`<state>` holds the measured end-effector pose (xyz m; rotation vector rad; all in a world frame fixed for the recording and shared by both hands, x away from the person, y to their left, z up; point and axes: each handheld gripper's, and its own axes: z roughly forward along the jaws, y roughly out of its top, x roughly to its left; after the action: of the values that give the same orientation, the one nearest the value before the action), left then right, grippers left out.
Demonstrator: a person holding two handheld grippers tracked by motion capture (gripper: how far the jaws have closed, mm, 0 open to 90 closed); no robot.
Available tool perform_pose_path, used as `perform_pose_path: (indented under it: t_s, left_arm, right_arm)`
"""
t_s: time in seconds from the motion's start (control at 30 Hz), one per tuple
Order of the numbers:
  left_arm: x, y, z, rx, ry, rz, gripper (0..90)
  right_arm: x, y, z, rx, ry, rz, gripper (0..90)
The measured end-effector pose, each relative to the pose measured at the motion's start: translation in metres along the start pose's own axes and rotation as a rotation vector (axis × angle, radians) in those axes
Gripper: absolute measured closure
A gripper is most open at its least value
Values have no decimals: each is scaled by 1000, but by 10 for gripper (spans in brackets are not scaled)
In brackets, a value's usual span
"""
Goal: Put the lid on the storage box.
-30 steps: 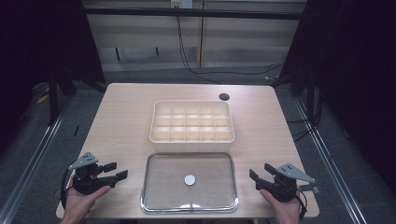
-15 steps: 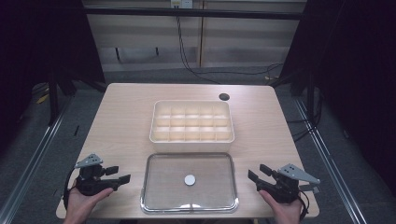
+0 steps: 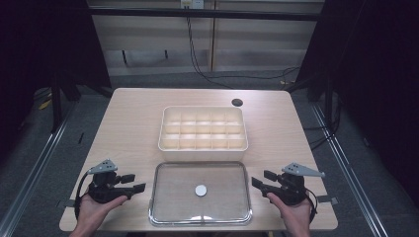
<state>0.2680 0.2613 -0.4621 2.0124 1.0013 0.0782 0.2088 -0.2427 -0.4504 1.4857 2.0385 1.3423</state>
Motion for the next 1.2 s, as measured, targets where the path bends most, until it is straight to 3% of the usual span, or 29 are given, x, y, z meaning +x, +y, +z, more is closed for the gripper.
perform_pose_path:
  t_s: [0.13,0.27,0.47,0.53,0.63,0.77,0.93,0.97,1.2]
  left_arm:
    - [3,10,10,2,-7,0,414]
    - [0,19,20,39,-7,17,429]
    - [0,30,21,13,14,29,498]
    - [1,25,25,-7,7,7,493]
    - [2,19,32,22,0,5,477]
    - [4,14,36,47,7,10,472]
    - [3,11,37,36,-17,-7,486]
    - [3,7,40,73,-32,-2,482]
    - [3,3,44,93,-13,8,471]
  right_arm:
    - [-2,13,4,18,9,5,363]
    - [-4,20,13,27,30,16,363]
    - [-2,36,22,43,35,-14,368]
    - [-5,34,28,42,14,-10,378]
    - [-11,29,36,41,25,14,410]
    - [-17,16,52,101,30,34,407]
    - [-19,8,61,142,9,23,438]
    - [-19,6,63,157,-27,-10,492]
    - [-22,3,68,175,-30,3,490]
